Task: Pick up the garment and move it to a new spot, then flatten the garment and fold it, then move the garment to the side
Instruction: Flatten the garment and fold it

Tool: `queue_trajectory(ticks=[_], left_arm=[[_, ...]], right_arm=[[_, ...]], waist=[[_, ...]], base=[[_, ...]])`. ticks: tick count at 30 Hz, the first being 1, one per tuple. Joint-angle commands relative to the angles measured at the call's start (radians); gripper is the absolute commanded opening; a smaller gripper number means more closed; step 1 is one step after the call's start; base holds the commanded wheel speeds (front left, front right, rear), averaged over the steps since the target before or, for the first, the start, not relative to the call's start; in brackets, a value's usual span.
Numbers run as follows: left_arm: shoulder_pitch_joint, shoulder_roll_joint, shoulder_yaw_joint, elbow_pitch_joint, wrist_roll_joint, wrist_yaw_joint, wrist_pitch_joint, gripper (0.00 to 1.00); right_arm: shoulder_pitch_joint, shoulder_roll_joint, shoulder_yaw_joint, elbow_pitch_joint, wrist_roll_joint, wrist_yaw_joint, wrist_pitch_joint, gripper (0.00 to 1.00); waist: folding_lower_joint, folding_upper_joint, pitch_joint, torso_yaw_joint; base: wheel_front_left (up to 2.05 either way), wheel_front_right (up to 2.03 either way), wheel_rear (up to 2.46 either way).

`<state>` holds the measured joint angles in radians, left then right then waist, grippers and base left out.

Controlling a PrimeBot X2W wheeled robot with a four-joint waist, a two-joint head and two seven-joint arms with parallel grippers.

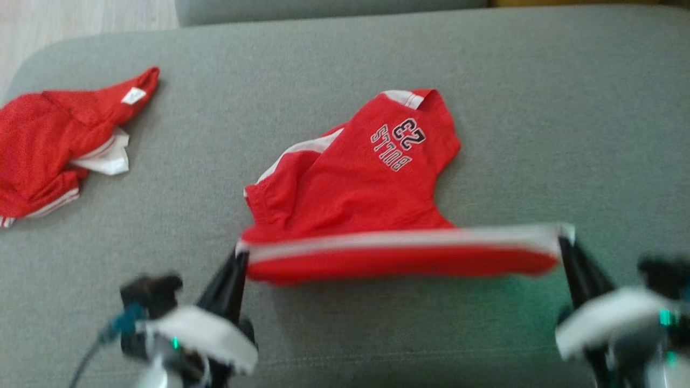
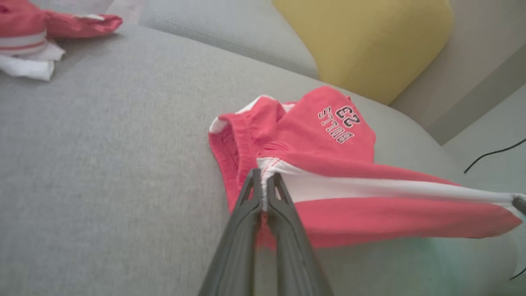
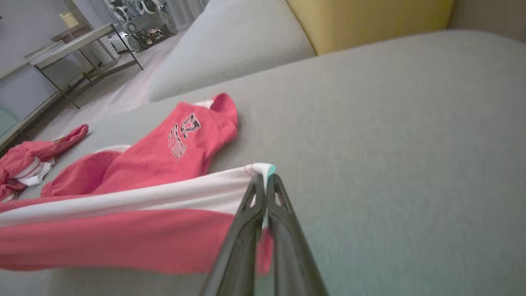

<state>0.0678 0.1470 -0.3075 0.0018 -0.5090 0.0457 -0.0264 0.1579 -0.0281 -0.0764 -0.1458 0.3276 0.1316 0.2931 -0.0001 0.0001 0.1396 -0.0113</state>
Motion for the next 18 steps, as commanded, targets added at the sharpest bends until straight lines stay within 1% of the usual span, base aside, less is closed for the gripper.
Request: queue_trajectory(ticks=[1,5,8,13,18], left_arm=[[-0.083,0.023,0.059,-0.018,-0.009,-0.004,0.006,0.0],[-0.198,0.017,0.063,0.034,-0.03,-0.025,0.031,0.0],[-0.279,0.005,0.059,0.086,-0.046,-0.044,0.042,0.0],[-0.405,-0.029,0.046,0.205,-0.073,-0.081,0.037,0.0],[-0.51,-0.06,0.015,0.324,-0.084,-0.11,0.012,0.0]], right_arm=[[-0.1,-0.022,0.005,-0.02,-0.024,-0.001,0.005,0.0],[-0.309,-0.043,0.045,0.076,-0.045,-0.001,0.026,0.0],[-0.467,-0.068,0.074,0.189,-0.042,-0.001,0.023,0.0],[-0.698,-0.106,0.117,0.405,-0.036,-0.001,-0.021,0.0],[-0.875,-0.13,0.17,0.623,-0.032,-0.001,-0.081,0.0]], waist=[[0.0001,-0.0001,0.033,0.018],[0.0001,-0.0001,0.091,0.046],[0.0001,-0.0001,0.132,0.075],[0.0001,-0.0001,0.193,0.132],[0.0001,-0.0001,0.24,0.178]], base=[[0.0,0.0,0.0],[0.0,0.0,0.0],[0.0,0.0,0.0],[0.0,0.0,0.0],[0.0,0.0,0.0]])
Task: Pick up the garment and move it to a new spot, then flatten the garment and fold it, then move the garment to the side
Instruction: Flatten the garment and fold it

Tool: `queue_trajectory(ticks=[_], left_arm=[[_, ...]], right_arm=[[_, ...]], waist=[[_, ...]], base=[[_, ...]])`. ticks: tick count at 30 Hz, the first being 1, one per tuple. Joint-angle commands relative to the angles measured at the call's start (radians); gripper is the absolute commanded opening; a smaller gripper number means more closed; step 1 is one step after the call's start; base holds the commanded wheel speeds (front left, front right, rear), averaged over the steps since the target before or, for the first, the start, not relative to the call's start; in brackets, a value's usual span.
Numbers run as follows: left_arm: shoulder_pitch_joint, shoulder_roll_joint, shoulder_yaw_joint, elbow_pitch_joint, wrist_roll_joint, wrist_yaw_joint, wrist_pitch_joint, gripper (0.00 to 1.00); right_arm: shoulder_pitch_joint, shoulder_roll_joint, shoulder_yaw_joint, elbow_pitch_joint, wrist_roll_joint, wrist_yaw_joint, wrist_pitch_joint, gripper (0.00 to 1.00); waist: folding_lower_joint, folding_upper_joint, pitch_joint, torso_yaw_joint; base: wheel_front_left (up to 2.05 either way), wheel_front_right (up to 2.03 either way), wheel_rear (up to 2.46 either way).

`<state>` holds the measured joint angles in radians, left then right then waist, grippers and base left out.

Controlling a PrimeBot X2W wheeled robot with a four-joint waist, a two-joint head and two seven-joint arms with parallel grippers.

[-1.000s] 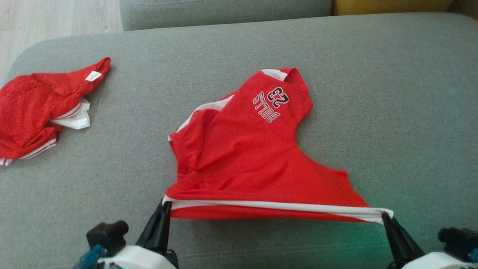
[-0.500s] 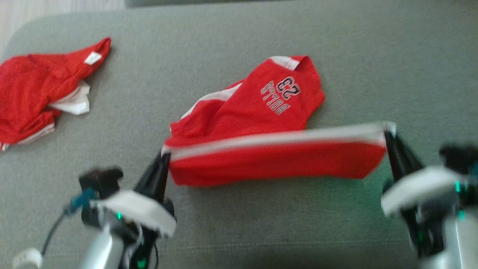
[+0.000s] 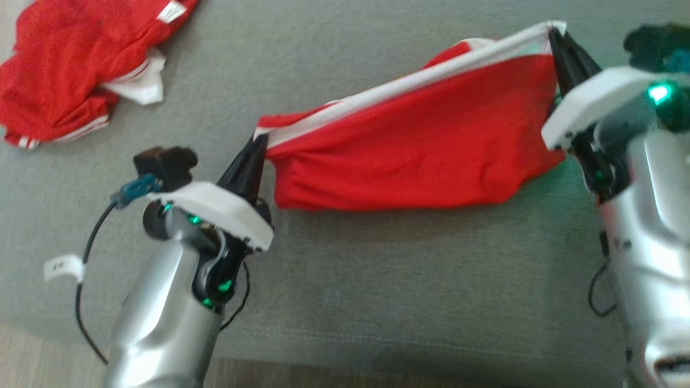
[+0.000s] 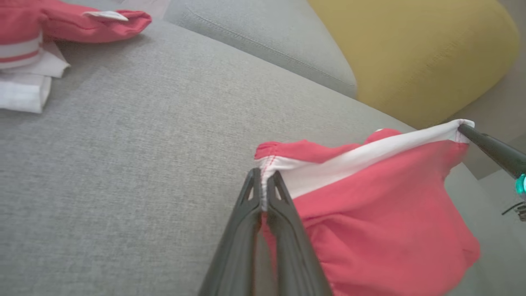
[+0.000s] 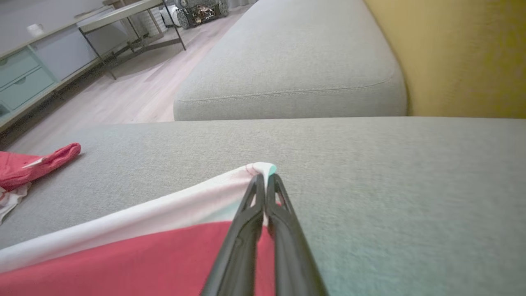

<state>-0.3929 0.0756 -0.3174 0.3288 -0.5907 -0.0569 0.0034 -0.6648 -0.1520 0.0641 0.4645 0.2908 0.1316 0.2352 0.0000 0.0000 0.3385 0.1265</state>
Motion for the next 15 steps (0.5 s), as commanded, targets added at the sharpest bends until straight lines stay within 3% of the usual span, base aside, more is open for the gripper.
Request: queue_trajectory(ticks=[1,8,9,10,11,15], left_arm=[[-0.067,0.007,0.019,0.02,-0.004,-0.012,-0.025,0.0],[-0.129,-0.011,-0.019,0.131,-0.016,-0.031,-0.068,0.0],[-0.134,-0.013,-0.024,0.144,-0.019,-0.033,-0.075,0.27],[-0.137,-0.014,-0.028,0.156,-0.021,-0.035,-0.083,0.7],[-0.138,-0.015,-0.03,0.166,-0.023,-0.037,-0.092,1.0],[-0.131,-0.014,-0.026,0.185,-0.017,-0.033,-0.15,1.0]], right_arm=[[-0.079,-0.01,0.039,0.055,0.004,-0.001,-0.034,0.0],[-0.172,-0.003,0.11,0.248,0.02,-0.001,-0.1,0.0],[-0.177,0.001,0.121,0.268,0.026,-0.001,-0.114,0.09],[-0.182,0.005,0.134,0.282,0.033,-0.001,-0.133,0.42],[-0.185,0.007,0.147,0.295,0.04,-0.001,-0.151,1.0],[-0.184,0.009,0.193,0.311,0.062,-0.001,-0.244,1.0]], waist=[[0.0,0.0,0.049,0.049],[0.0,0.0,0.069,0.064],[0.0,0.0,0.069,0.063],[0.0,0.0,0.069,0.06],[0.0,0.0,0.066,0.056],[0.0,0.0,0.05,0.038]], base=[[0.0,0.0,0.0],[0.0,0.0,0.0],[0.0,0.0,0.0],[0.0,0.0,0.0],[0.0,0.0,0.0],[0.0,0.0,0.0]])
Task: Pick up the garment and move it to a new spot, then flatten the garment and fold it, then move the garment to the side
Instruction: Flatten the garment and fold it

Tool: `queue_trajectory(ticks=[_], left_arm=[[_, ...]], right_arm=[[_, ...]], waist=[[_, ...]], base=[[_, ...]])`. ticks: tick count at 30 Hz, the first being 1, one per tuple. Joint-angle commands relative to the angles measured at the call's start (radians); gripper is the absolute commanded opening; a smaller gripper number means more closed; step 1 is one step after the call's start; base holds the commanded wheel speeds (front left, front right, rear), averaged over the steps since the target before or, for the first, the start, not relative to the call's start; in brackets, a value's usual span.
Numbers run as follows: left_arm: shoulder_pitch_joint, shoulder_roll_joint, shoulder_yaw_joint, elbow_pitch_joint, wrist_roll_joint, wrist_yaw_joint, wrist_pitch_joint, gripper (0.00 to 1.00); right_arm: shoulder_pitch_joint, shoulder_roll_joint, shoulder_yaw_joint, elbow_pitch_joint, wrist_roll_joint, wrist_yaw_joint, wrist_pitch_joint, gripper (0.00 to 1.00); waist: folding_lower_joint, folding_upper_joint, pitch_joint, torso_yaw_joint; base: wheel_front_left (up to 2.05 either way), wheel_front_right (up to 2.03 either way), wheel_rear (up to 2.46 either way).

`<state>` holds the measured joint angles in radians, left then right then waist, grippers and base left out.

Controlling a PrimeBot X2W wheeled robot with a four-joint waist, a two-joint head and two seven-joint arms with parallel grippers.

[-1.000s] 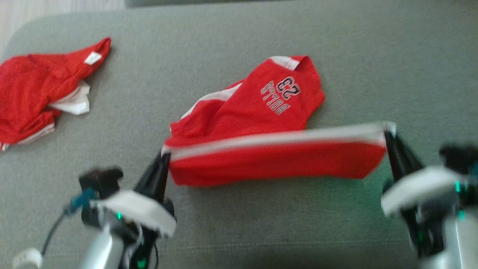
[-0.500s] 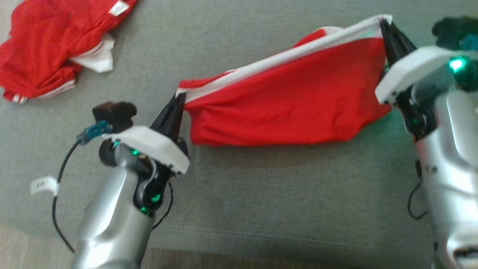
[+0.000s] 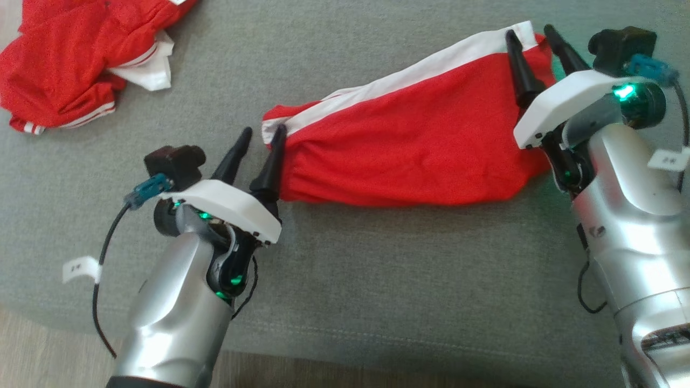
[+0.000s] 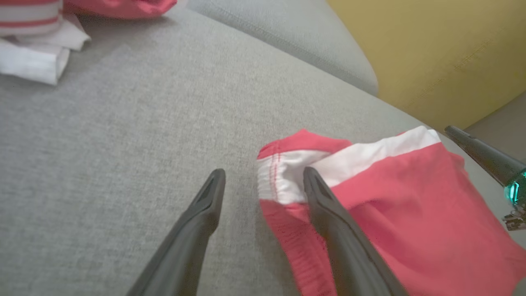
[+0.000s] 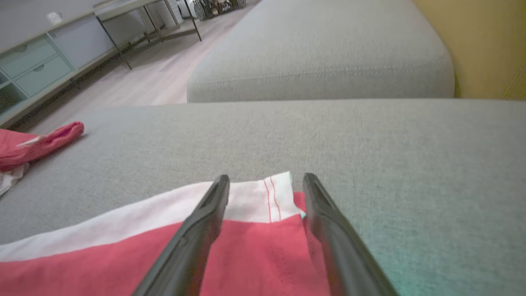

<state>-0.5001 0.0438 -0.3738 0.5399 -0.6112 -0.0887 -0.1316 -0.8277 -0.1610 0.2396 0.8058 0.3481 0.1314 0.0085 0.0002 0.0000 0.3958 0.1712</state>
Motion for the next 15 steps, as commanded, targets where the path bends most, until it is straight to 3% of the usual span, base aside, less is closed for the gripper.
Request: queue_trajectory(ticks=[1,7,11,15], left_arm=[[-0.019,0.022,0.032,-0.029,0.01,0.004,-0.033,1.0],[0.035,0.063,0.065,-0.109,0.091,0.083,-0.117,1.0],[0.096,0.092,0.111,-0.217,0.157,0.143,-0.129,1.0],[0.175,0.113,0.144,-0.322,0.218,0.178,-0.13,1.0]], right_arm=[[-0.018,0.017,0.026,-0.033,0.005,-0.001,-0.046,1.0],[0.036,0.008,0.03,-0.087,-0.037,-0.001,-0.201,1.0],[0.12,0.018,-0.003,-0.172,-0.088,-0.001,-0.24,1.0],[0.237,0.031,-0.047,-0.277,-0.132,-0.001,-0.245,1.0]], waist=[[-0.0002,0.0,-0.013,-0.012],[-0.0002,0.0,-0.061,-0.042],[-0.0002,0.0,-0.098,-0.065],[-0.0002,0.0,-0.133,-0.085]], base=[[0.0,0.0,0.0],[0.0,0.0,0.0],[0.0,0.0,0.0],[0.0,0.0,0.0]])
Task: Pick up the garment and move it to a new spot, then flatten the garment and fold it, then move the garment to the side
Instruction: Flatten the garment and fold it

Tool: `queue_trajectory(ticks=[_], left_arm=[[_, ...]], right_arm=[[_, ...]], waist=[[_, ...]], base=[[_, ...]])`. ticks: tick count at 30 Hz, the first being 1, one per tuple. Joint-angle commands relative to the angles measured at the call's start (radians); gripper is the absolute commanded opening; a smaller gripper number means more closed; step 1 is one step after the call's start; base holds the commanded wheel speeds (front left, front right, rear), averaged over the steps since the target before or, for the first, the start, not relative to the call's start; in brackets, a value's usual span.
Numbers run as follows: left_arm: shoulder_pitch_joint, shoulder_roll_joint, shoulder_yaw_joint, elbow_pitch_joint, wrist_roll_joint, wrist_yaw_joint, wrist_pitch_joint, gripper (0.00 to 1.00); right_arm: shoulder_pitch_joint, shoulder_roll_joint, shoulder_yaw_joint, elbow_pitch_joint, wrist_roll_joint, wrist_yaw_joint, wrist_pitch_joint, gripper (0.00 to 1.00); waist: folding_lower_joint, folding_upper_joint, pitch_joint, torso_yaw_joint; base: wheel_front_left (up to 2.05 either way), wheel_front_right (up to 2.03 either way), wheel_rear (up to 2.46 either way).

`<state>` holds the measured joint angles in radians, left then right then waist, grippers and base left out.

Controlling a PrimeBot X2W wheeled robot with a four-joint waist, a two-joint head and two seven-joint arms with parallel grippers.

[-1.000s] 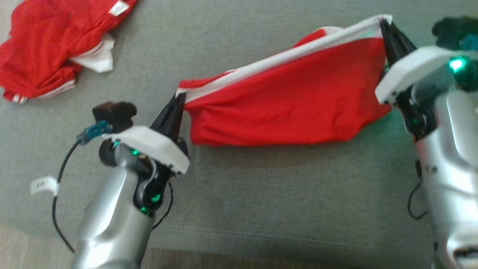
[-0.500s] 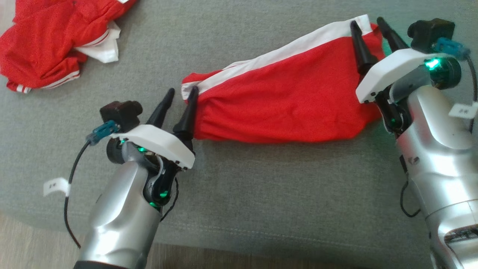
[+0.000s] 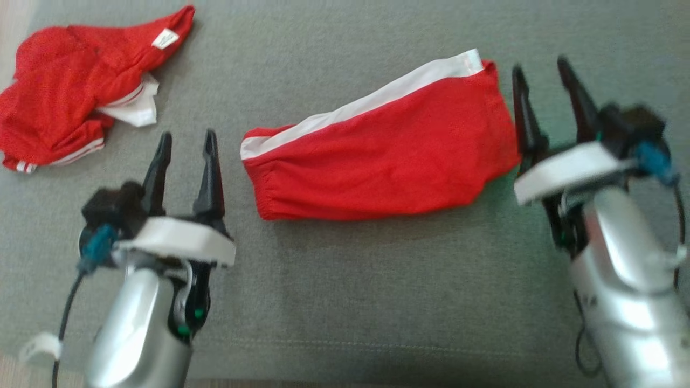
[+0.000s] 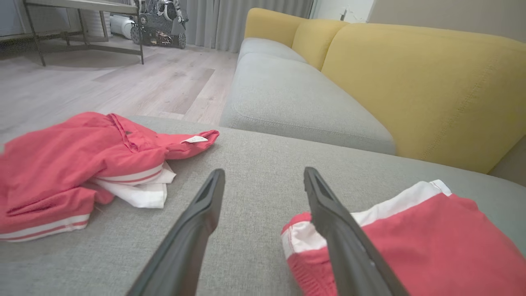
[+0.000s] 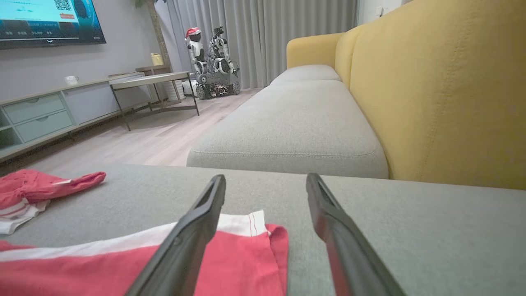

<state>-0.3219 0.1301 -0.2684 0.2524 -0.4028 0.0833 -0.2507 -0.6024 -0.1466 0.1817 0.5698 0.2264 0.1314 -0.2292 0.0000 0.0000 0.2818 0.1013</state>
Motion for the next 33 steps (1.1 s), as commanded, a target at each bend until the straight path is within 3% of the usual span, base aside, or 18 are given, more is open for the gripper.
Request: queue_trajectory(ticks=[1,2,6,13,25,33], left_arm=[[0.017,0.031,0.04,-0.051,0.02,0.01,-0.011,1.0],[0.071,0.039,0.041,-0.081,0.038,0.019,-0.011,1.0],[0.125,0.053,0.035,-0.089,0.049,0.023,-0.011,1.0],[0.16,0.06,0.03,-0.091,0.047,0.033,-0.007,1.0],[0.158,0.065,0.02,-0.093,0.048,0.043,-0.002,1.0],[0.119,0.055,0.001,-0.102,0.05,0.037,-0.002,1.0]], right_arm=[[0.045,0.02,0.0,-0.065,-0.021,-0.001,0.002,1.0],[0.14,0.032,-0.028,-0.146,-0.035,-0.001,0.036,1.0],[0.25,0.045,-0.068,-0.248,-0.061,-0.001,0.093,1.0],[0.348,0.067,-0.102,-0.378,-0.082,-0.001,0.169,1.0],[0.37,0.079,-0.115,-0.441,-0.093,-0.001,0.216,1.0],[0.3,0.069,-0.116,-0.387,-0.088,-0.001,0.268,1.0]], waist=[[0.0,0.0,-0.028,-0.021],[0.0,0.0,-0.051,-0.032],[0.0,0.0,-0.071,-0.04],[0.0,0.0,-0.079,-0.044],[0.0,0.0,-0.086,-0.04],[0.0,0.0,-0.043,-0.007]], base=[[0.0,0.0,0.0],[0.0,0.0,0.0],[0.0,0.0,0.0],[0.0,0.0,0.0],[0.0,0.0,0.0],[0.0,0.0,0.0]])
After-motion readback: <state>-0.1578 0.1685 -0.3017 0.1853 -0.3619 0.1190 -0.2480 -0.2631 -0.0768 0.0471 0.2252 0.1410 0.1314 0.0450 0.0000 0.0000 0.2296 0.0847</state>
